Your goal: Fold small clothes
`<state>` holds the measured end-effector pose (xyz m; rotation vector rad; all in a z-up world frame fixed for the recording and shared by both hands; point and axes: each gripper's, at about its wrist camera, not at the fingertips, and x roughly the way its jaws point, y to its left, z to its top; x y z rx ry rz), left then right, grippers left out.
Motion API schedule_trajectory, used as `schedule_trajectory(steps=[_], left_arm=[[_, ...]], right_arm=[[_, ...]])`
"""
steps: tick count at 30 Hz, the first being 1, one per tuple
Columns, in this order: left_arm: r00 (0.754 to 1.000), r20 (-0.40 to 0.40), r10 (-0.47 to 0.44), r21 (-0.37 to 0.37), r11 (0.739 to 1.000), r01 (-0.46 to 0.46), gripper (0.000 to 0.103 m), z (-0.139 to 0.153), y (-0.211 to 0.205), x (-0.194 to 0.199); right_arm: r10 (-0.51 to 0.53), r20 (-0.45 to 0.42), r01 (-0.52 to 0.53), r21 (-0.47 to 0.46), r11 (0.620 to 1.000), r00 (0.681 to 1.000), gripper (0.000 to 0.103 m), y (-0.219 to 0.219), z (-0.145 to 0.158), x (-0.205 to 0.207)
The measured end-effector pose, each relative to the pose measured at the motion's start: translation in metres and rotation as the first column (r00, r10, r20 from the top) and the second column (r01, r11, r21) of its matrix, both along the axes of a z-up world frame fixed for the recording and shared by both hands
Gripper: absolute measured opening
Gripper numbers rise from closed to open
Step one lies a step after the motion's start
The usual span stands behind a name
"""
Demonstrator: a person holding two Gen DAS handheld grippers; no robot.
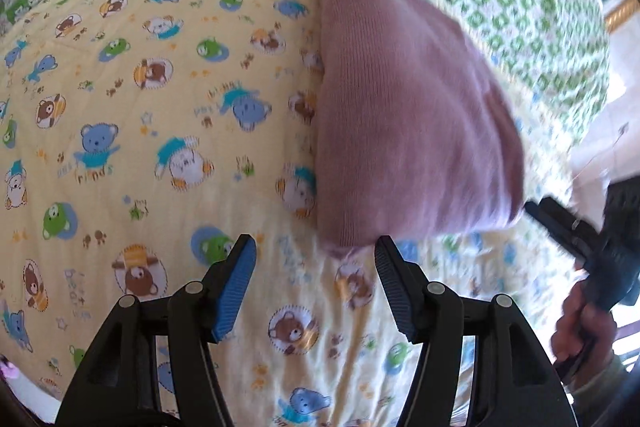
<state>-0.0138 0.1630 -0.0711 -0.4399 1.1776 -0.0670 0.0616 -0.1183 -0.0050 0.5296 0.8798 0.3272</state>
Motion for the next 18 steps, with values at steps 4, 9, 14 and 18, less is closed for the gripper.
schedule_trajectory(steps=[4,9,14,18], left_arm=[[1.0,-0.004,0.013,0.101,0.995,-0.013,0.06,-0.009,-0.014,0.006],[1.0,0.013,0.006,0.182,0.983,-0.009,0.034,-0.007,-0.029,0.016],[0.991,0.113,0.078,0.207,0.973,-0.1,0.011,0.02,-0.03,0.013],[0.989,0.109,0.102,0.215,0.969,-0.123,0.011,0.016,-0.03,0.008]], right_arm=[[0.048,-0.018,-0.048,-0.01,0.999,0.999,0.053,0.001,-0.009,0.01],[0.11,-0.03,-0.11,-0.009,0.994,0.993,0.048,0.005,-0.016,0.027],[0.195,-0.007,-0.195,-0.004,0.981,0.981,0.0,0.007,-0.01,0.031],[0.197,0.056,-0.197,0.001,0.98,0.979,0.0,-0.011,0.005,0.027]])
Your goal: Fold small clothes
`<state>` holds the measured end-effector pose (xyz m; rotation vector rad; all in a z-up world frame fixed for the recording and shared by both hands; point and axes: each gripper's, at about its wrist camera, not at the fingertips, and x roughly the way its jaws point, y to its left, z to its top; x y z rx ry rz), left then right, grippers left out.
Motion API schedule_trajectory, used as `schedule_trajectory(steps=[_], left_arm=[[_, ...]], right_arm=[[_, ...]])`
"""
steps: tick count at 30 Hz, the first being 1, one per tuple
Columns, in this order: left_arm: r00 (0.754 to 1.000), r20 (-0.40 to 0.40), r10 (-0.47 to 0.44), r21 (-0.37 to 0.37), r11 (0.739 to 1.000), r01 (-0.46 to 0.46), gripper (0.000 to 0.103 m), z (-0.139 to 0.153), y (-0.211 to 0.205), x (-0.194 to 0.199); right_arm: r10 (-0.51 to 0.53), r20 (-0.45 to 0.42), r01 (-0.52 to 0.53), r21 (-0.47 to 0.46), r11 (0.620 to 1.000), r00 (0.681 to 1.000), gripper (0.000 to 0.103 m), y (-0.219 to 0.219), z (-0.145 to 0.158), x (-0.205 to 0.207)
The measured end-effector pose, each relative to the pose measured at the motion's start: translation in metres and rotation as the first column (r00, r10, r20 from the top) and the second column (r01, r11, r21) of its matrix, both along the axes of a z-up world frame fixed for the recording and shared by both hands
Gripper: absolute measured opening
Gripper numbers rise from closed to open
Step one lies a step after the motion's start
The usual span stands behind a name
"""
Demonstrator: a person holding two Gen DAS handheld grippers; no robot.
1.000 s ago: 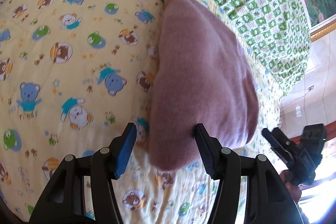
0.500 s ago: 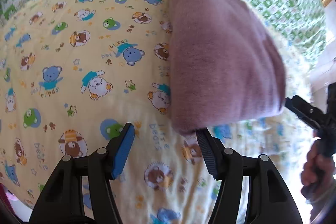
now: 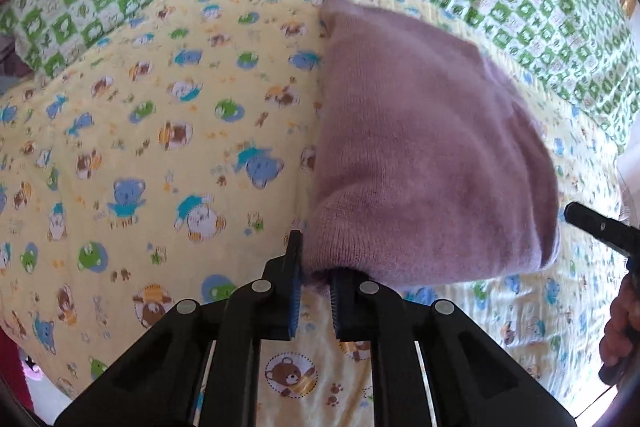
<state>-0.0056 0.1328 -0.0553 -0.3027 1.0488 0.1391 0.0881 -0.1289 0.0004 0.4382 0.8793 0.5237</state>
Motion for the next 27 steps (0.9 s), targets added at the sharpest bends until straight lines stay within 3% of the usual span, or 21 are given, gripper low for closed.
schedule_trajectory(steps=[6,10,11,15,16,17,19,21,23,27], left_arm=[[1.0,-0.014,-0.008,0.03,1.0,0.009,0.011,-0.003,-0.007,-0.001],[1.0,-0.029,-0.001,0.05,0.999,0.002,0.011,-0.006,-0.005,0.003],[1.0,-0.029,0.001,0.054,0.999,0.001,0.011,-0.007,-0.005,0.005],[1.0,-0.022,0.013,0.061,0.998,-0.011,0.011,-0.009,-0.002,0.008],[1.0,-0.014,0.02,0.061,0.998,-0.019,0.011,-0.008,0.0,0.009],[1.0,-0.002,0.027,0.063,0.998,-0.027,0.011,-0.005,0.001,0.009],[0.999,0.026,0.042,0.059,0.997,-0.043,0.011,0.0,0.003,0.005],[0.999,0.024,0.044,0.056,0.997,-0.045,0.011,-0.003,0.003,0.004],[1.0,0.005,0.02,0.068,0.998,-0.02,0.011,-0.013,-0.003,0.005],[0.999,-0.03,-0.02,0.077,0.997,0.022,0.011,-0.026,-0.007,0.008]], right_arm=[[-0.025,-0.052,0.03,0.09,0.996,0.998,0.001,-0.02,-0.018,0.002],[-0.021,-0.071,0.026,0.062,0.998,0.997,0.042,-0.013,-0.024,-0.001],[-0.018,-0.068,0.022,0.055,0.998,0.998,0.043,-0.009,-0.025,-0.001],[-0.019,-0.095,0.018,-0.009,1.0,0.995,0.04,0.006,-0.037,0.013],[-0.001,-0.105,0.001,0.0,1.0,0.995,0.016,0.008,-0.039,0.016],[0.027,-0.114,-0.027,0.002,1.0,0.993,0.007,0.013,-0.039,0.019],[0.041,-0.068,-0.041,0.001,0.999,0.997,0.007,0.015,-0.023,0.017],[0.028,0.024,-0.03,0.059,0.998,0.999,0.007,0.003,0.007,0.01],[0.013,0.077,-0.015,0.029,0.999,0.997,0.007,-0.01,0.027,0.006],[0.026,-0.009,-0.027,-0.063,0.998,1.0,0.007,-0.014,-0.001,0.014]])
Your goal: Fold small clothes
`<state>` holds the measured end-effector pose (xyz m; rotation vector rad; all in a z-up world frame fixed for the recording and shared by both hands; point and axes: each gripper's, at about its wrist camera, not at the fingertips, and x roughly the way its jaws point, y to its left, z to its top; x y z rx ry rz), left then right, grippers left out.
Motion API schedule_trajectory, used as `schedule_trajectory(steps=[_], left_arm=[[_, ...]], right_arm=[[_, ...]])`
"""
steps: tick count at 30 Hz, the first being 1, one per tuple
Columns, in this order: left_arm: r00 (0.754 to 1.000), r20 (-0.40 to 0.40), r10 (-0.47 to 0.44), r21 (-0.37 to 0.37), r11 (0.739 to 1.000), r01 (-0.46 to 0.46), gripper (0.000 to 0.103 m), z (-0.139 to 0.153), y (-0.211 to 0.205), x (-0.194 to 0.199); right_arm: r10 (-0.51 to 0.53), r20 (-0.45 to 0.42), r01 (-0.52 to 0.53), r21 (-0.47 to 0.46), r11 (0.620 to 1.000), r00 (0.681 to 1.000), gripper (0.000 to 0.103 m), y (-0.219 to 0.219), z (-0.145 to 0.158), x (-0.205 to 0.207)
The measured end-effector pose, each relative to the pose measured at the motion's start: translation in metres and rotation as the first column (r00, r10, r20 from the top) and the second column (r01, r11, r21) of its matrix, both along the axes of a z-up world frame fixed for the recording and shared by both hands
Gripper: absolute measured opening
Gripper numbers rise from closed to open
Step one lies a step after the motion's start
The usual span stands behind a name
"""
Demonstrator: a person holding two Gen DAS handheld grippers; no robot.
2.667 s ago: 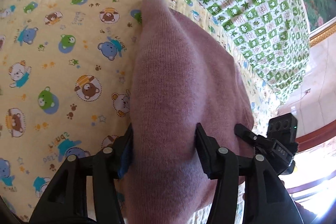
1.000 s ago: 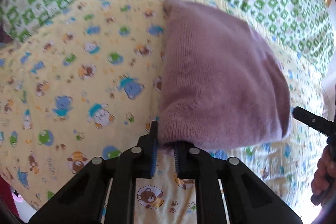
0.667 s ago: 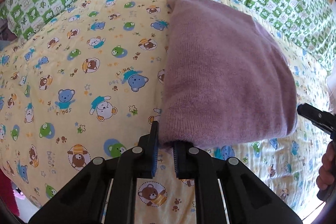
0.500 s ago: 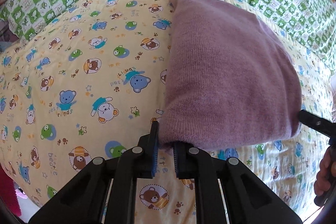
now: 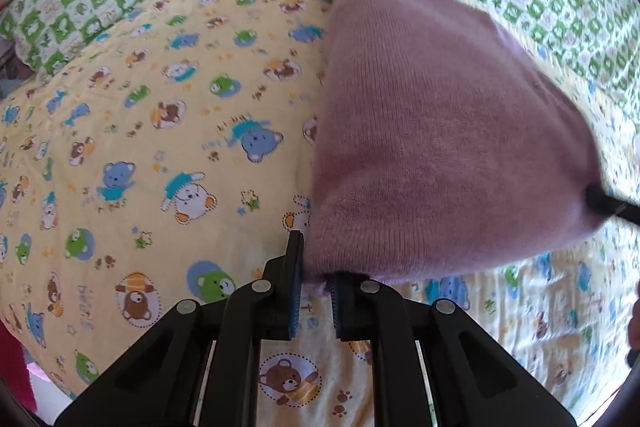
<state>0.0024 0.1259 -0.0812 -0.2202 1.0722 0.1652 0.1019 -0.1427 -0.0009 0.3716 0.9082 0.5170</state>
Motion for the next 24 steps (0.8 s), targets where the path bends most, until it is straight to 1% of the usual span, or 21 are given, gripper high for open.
schedule_trajectory(steps=[2,4,6,10,12,14,15,18,23,24], left_arm=[[1.0,-0.004,-0.022,-0.008,1.0,0.022,0.011,0.0,0.001,0.002],[0.999,-0.007,-0.044,-0.016,0.999,0.044,0.011,0.001,0.002,0.003],[0.999,-0.01,-0.053,-0.03,0.998,0.053,0.013,0.002,0.003,0.002],[0.998,-0.022,-0.053,-0.057,0.997,0.051,0.019,0.005,0.004,-0.003],[0.998,-0.025,-0.052,-0.072,0.996,0.051,0.023,0.008,0.004,-0.01],[0.998,-0.027,-0.053,-0.075,0.996,0.051,0.025,0.011,0.005,-0.015],[0.998,-0.03,-0.051,-0.079,0.996,0.049,0.027,0.012,0.007,-0.019],[0.999,-0.033,-0.035,-0.091,0.995,0.032,0.03,0.016,0.008,-0.03],[0.999,-0.026,-0.021,-0.101,0.995,0.019,0.033,0.024,0.006,-0.043],[1.0,-0.018,-0.021,-0.104,0.994,0.019,0.035,0.027,0.004,-0.045]], right_arm=[[-0.012,-0.074,0.007,-0.059,0.998,0.997,0.007,0.003,-0.033,0.005],[-0.047,-0.122,0.039,-0.064,0.997,0.991,0.006,0.002,-0.055,0.009],[-0.077,-0.138,0.071,-0.044,0.996,0.987,0.006,-0.001,-0.063,0.01],[-0.088,-0.126,0.082,-0.055,0.995,0.988,0.008,-0.003,-0.055,0.009],[-0.101,-0.13,0.095,-0.048,0.994,0.986,0.015,-0.005,-0.05,0.007],[-0.125,-0.129,0.12,-0.051,0.992,0.984,0.029,-0.006,-0.046,0.0],[-0.138,-0.124,0.132,-0.055,0.99,0.983,0.031,-0.007,-0.044,-0.003],[-0.157,-0.118,0.151,-0.054,0.987,0.981,0.032,-0.003,-0.041,-0.005],[-0.161,-0.091,0.156,-0.064,0.986,0.983,0.032,-0.001,-0.036,-0.018],[-0.157,-0.085,0.152,-0.067,0.986,0.984,0.032,0.0,-0.034,-0.02]])
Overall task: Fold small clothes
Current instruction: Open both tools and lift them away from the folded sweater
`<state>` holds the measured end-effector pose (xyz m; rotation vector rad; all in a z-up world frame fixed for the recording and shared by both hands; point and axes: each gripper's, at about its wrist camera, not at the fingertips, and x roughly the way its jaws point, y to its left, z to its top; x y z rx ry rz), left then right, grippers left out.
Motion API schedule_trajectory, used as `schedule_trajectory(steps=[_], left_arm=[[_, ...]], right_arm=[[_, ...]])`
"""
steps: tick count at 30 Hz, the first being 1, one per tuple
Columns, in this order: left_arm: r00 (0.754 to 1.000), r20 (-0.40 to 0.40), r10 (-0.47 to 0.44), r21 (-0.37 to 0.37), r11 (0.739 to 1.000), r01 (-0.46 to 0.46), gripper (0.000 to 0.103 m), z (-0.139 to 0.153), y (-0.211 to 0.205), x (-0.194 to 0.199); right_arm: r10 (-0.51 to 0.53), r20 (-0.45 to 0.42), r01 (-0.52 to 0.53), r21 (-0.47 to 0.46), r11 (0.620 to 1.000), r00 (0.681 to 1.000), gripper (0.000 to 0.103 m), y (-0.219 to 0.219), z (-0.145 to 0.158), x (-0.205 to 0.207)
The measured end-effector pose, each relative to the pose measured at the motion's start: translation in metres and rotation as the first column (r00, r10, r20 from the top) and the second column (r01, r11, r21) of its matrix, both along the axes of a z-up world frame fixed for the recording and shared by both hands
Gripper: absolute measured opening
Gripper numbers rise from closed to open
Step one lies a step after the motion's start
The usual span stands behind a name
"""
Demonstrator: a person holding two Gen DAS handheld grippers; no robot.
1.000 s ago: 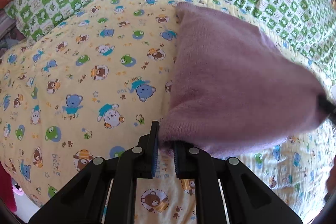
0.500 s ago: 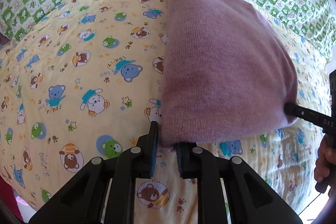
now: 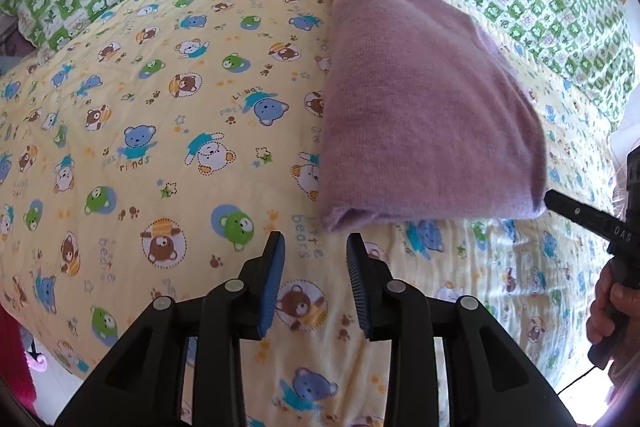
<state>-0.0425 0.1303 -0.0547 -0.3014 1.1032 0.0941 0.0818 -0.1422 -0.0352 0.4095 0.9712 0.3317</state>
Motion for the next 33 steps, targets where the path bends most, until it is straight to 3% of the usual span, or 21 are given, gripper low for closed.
schedule_trajectory(steps=[3,5,7,12,17,25,33], left_arm=[[1.0,0.03,-0.004,-0.005,1.0,0.004,0.047,0.008,-0.007,-0.003],[0.999,0.051,-0.005,-0.003,1.0,0.006,0.053,0.015,-0.012,-0.004],[0.998,0.061,-0.01,-0.004,1.0,0.01,0.059,0.019,-0.017,-0.004],[0.995,0.095,-0.021,0.013,1.0,0.02,0.069,0.029,-0.029,-0.011],[0.994,0.111,-0.004,0.046,0.999,-0.001,0.074,0.03,-0.035,-0.022],[0.986,0.163,-0.025,0.202,0.979,-0.008,0.081,0.036,-0.046,-0.034],[0.982,0.18,-0.064,0.27,0.963,0.014,0.082,0.044,-0.056,-0.039]], right_arm=[[0.023,0.022,-0.023,-0.018,1.0,0.999,0.04,0.008,0.003,-0.006],[0.04,0.04,-0.039,-0.025,0.999,0.998,0.054,0.012,0.006,-0.012],[0.055,0.063,-0.053,-0.027,0.998,0.997,0.056,0.015,0.008,-0.017],[0.092,0.107,-0.087,-0.05,0.995,0.99,0.062,0.027,0.013,-0.033],[0.105,0.142,-0.095,-0.072,0.993,0.984,0.081,0.033,0.012,-0.049],[0.142,0.195,-0.114,-0.148,0.982,0.971,0.089,0.047,0.015,-0.065],[0.157,0.242,-0.112,-0.19,0.975,0.957,0.093,0.053,0.025,-0.072]])
